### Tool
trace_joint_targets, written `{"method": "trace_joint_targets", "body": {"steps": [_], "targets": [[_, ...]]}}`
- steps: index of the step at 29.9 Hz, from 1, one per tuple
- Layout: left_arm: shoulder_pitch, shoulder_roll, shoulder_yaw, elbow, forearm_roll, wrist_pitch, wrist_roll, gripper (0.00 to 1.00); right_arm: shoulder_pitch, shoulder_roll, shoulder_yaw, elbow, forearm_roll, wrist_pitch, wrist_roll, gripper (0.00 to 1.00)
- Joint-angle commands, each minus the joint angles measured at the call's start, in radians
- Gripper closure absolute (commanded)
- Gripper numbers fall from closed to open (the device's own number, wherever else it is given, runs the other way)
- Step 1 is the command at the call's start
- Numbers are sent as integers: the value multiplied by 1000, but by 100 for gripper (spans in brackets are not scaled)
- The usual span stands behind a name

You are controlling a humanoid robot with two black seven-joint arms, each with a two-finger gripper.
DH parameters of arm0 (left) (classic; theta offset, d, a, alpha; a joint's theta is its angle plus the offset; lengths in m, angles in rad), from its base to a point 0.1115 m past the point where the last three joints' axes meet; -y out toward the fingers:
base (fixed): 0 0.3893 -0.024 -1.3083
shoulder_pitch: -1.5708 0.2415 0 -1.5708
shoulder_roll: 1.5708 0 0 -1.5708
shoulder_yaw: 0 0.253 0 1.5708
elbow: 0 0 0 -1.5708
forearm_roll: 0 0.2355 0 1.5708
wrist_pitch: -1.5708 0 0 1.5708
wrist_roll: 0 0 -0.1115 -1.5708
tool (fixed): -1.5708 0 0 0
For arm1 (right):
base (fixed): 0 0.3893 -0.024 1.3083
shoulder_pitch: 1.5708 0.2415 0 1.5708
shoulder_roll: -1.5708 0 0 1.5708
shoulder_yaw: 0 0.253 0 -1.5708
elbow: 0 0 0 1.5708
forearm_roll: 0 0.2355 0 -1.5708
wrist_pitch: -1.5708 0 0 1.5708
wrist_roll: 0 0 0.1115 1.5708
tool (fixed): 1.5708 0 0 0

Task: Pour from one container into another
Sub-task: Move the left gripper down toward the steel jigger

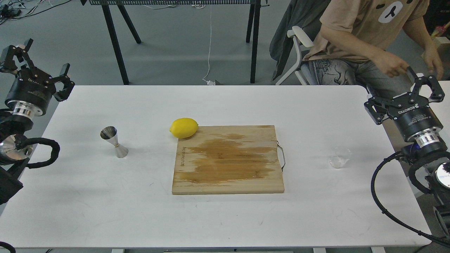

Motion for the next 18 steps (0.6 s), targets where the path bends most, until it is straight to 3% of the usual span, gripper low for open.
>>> {"method": "trace_joint_targets", "body": {"steps": [1,14,18], "targets": [[-1,1,0,-3,0,0,0,0,-3,1,1,0,0,0,0,1],[-6,51,1,27,9,0,0,0,-3,1,2,3,0,0,0,1],[-29,159,0,67,119,0,0,0,-3,-2,4,5,2,0,0,1]]}}
